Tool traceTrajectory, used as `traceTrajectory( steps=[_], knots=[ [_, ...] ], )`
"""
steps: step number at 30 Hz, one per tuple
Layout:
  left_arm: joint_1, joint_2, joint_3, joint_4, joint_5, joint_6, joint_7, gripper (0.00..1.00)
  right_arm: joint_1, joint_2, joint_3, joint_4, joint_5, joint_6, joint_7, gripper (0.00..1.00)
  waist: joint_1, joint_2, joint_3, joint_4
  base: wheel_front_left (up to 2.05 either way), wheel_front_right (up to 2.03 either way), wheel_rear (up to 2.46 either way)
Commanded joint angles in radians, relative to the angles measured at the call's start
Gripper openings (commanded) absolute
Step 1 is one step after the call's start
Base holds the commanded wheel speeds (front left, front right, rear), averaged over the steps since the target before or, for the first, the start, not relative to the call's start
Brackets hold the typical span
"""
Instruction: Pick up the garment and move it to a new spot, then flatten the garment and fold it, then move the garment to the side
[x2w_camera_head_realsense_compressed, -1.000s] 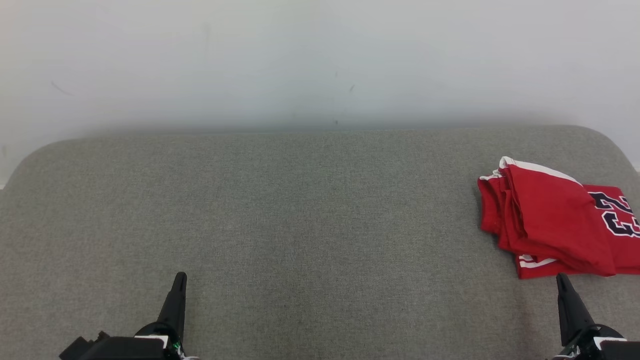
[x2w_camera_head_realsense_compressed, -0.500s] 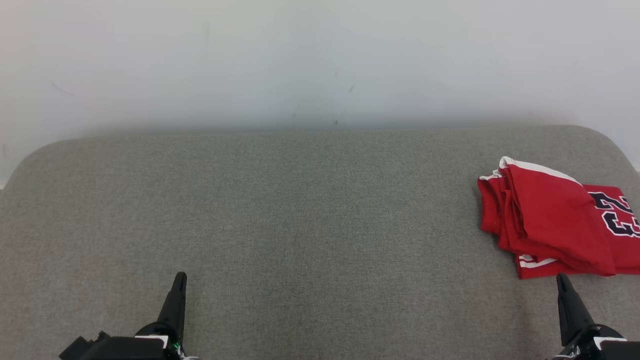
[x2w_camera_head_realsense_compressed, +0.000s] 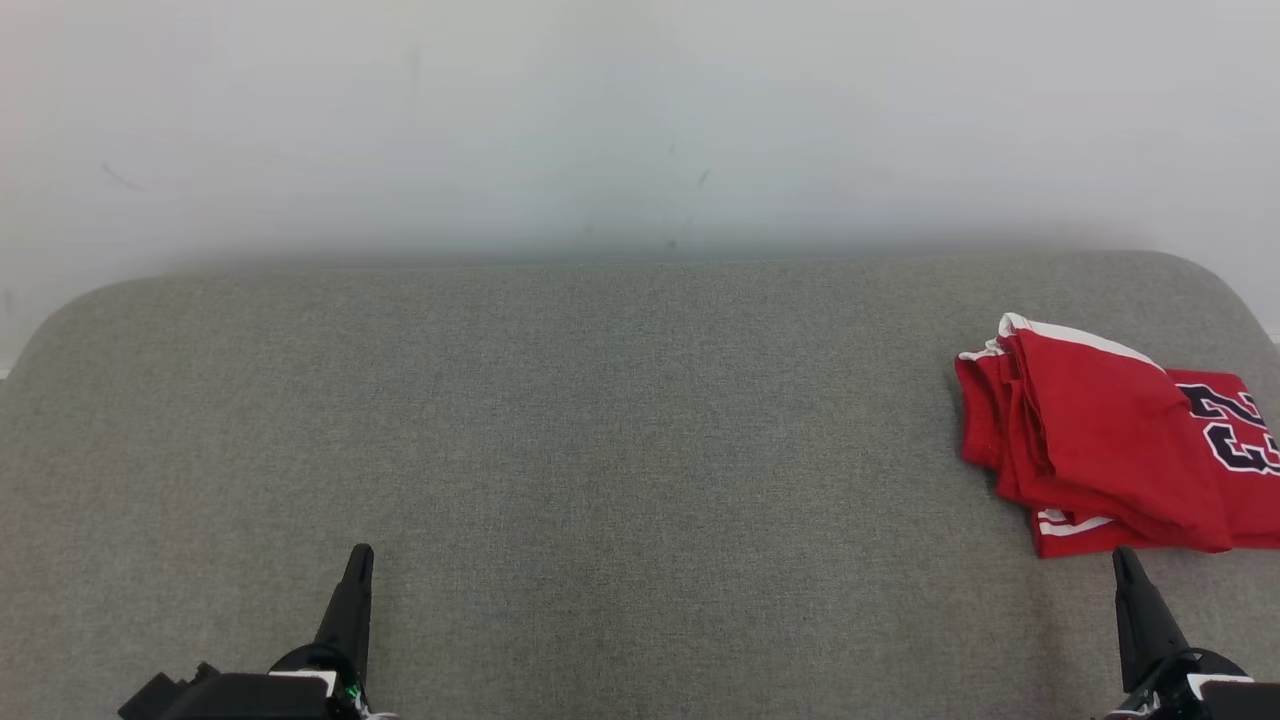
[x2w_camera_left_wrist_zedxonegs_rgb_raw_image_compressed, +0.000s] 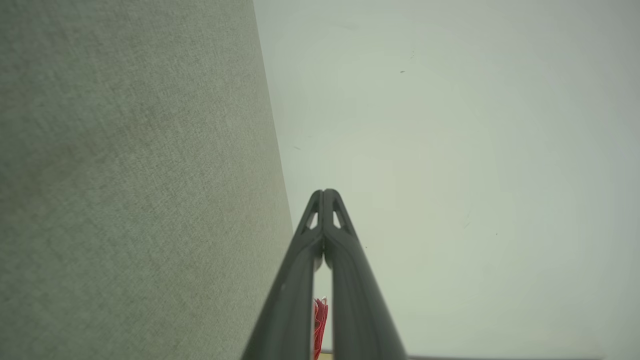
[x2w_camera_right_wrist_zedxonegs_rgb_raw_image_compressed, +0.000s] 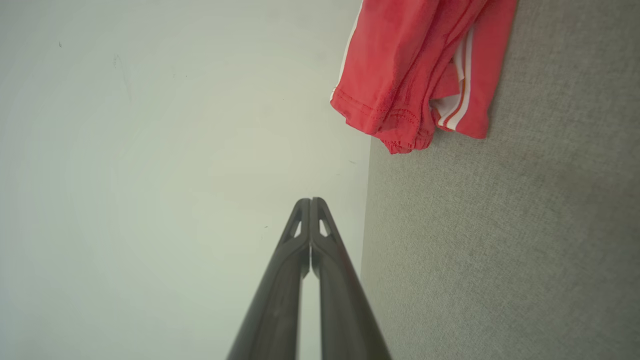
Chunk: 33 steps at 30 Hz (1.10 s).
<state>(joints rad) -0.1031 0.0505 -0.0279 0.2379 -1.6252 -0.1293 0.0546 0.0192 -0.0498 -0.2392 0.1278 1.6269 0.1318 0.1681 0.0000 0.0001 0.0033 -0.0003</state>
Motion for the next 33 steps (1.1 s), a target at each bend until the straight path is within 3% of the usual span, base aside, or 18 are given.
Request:
traceTrajectory(
  steps=[1, 33],
  knots=[
    [-0.005, 0.0, 0.002, -0.001, -0.002, -0.003, 0.002, 0.0, -0.004, -0.001, 0.0, -0.002, 0.003, -0.002, 0.003, 0.0, 0.0, -0.0001, 0.0, 0.0, 0.0, 0.0, 0.0],
    [-0.005, 0.0, 0.001, -0.001, -0.003, -0.003, 0.002, 0.0, -0.004, -0.001, 0.0, -0.002, 0.003, -0.002, 0.003, 0.0, 0.0, -0.0001, 0.0, 0.0, 0.0, 0.0, 0.0]
  ],
)
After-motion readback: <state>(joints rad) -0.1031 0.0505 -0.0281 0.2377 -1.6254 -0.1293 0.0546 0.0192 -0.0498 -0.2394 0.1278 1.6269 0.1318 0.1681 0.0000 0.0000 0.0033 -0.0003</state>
